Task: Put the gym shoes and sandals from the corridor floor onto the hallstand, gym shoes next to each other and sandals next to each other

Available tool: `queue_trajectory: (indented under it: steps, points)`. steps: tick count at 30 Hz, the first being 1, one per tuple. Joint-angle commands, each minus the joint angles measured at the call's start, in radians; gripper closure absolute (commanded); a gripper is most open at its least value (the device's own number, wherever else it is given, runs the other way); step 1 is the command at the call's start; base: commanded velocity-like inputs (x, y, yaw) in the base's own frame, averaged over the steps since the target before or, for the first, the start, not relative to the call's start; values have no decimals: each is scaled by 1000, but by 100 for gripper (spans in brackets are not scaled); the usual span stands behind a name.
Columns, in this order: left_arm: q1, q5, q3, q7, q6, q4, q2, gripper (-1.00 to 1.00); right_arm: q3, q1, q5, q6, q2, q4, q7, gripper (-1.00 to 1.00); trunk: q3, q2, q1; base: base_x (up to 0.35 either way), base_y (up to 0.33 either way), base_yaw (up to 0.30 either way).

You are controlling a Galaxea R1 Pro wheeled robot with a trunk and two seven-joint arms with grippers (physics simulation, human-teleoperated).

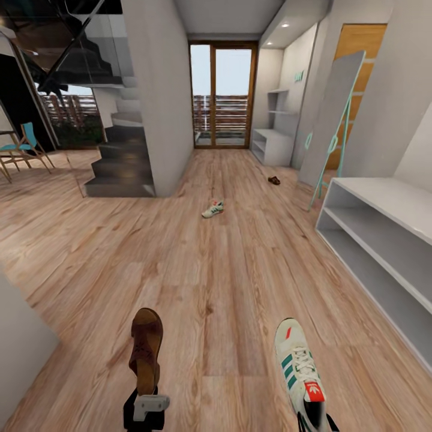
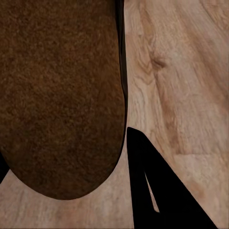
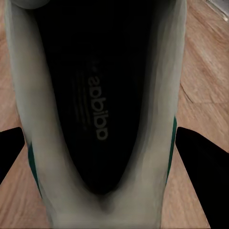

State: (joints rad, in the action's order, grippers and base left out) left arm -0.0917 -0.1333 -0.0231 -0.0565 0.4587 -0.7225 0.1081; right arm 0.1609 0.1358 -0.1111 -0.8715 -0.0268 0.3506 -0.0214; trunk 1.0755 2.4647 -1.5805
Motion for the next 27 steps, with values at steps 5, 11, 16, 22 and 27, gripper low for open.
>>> queue_trajectory:
  steps: [5,11,16,22,27]
  points:
    - [0,-15,-2,-6,2,0,1,100,6,1,-10,-3,1,-1,0,100,1,0,0,311,-168,-1]
    - [0,-15,-2,-6,2,0,1,100,6,1,-10,-3,1,-1,0,100,1,0,0,306,-186,0]
    - [0,-15,-2,-6,2,0,1,100,6,1,-10,-3,1,0,0,100,1,0,0,306,-190,0]
    - [0,-16,-2,-6,2,0,1,100,6,1,-10,-3,1,-1,0,100,1,0,0,306,-190,0]
    - [0,-15,-1,-6,2,0,1,100,6,1,-10,-3,1,-1,0,100,1,0,0,306,-189,0]
